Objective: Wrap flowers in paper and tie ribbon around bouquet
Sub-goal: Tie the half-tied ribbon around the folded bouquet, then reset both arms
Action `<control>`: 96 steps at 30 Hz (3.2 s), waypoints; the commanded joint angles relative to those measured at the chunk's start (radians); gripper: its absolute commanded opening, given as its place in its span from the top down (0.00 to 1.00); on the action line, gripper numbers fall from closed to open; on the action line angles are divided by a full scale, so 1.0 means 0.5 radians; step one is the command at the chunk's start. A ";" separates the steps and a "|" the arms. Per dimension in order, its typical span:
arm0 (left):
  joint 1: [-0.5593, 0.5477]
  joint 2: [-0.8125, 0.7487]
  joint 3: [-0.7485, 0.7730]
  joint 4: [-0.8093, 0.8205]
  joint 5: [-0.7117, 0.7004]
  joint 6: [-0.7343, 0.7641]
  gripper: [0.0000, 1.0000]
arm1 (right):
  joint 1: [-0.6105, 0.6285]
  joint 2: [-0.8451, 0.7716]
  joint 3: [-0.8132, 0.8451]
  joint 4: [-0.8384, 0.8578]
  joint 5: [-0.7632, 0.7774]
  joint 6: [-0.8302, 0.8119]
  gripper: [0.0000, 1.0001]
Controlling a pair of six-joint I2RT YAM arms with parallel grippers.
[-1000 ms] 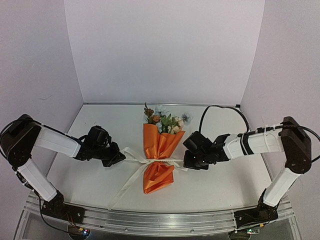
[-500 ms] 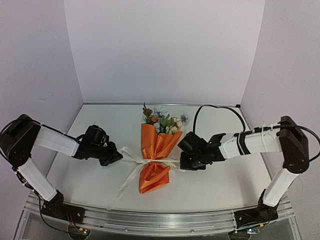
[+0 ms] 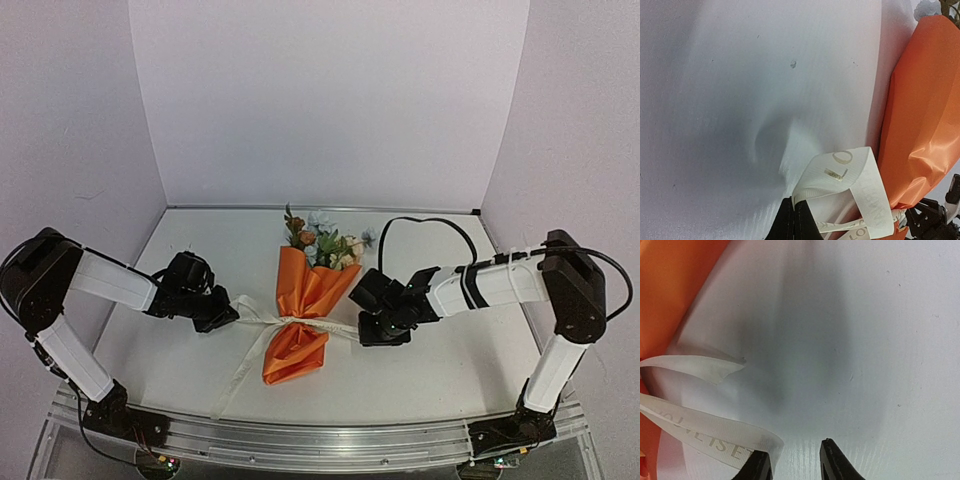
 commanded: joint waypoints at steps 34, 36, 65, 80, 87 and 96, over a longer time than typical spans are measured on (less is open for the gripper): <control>0.292 0.040 0.221 -0.276 -0.067 0.275 1.00 | 0.188 0.299 0.544 -0.909 1.011 -0.330 1.00; 0.292 0.038 0.205 -0.251 -0.023 0.276 1.00 | 0.189 0.304 0.545 -0.915 0.982 -0.323 1.00; 0.085 -0.758 0.198 -0.374 0.041 0.485 0.33 | 0.020 -0.419 0.207 0.000 -0.270 -0.243 0.13; 0.100 -0.595 0.984 -0.763 -0.317 0.620 0.00 | -0.259 -0.976 0.093 0.164 0.177 -0.136 0.02; 0.102 -0.587 1.047 -0.788 -0.391 0.657 0.00 | -0.264 -1.044 0.043 0.175 0.258 -0.137 0.02; 0.102 -0.610 1.037 -0.772 -0.397 0.683 0.00 | -0.265 -1.042 0.048 0.176 0.265 -0.141 0.02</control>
